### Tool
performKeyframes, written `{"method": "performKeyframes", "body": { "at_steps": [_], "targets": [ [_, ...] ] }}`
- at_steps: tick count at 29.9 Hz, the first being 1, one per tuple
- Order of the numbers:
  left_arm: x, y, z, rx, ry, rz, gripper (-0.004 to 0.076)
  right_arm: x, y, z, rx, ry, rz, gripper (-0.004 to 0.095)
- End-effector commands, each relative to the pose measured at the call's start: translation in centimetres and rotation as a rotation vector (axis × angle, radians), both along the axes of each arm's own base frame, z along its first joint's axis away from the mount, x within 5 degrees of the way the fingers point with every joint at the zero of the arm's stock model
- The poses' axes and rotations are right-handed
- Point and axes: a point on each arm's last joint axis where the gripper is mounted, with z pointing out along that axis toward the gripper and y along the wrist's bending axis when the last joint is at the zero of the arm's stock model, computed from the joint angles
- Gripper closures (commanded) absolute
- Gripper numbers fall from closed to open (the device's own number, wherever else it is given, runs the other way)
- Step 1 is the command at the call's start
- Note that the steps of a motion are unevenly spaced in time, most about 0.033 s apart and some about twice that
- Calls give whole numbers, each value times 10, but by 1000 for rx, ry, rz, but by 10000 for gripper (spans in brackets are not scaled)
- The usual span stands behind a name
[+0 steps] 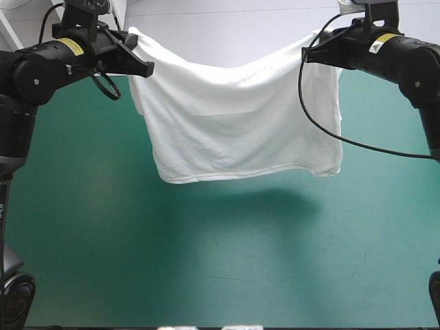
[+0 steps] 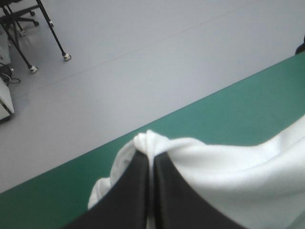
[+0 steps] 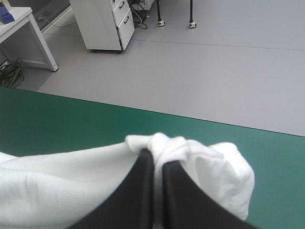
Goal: Fold the cloth
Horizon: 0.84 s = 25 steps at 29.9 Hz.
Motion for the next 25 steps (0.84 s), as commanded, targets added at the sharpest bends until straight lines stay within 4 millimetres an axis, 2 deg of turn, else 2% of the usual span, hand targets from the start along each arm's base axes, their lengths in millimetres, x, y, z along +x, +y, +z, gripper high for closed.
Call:
{"method": "performKeyframes", "body": {
  "at_steps": [1,8,13,18,25],
  "targets": [
    [-1,2,29,-75,-211,16,733,5,-3,18,49,-154,-31,921],
    [50,-5,23,-119,-292,37,733,49,-13,1,58,-159,-89,921],
    [80,13,20,-215,-321,45,733,76,-26,-2,63,-172,-131,921],
    [99,26,6,-273,-274,-16,733,89,-29,-13,45,-134,-138,921],
    [107,22,-26,-232,-74,-78,734,96,-27,-39,17,12,-123,921]
  ]
}}
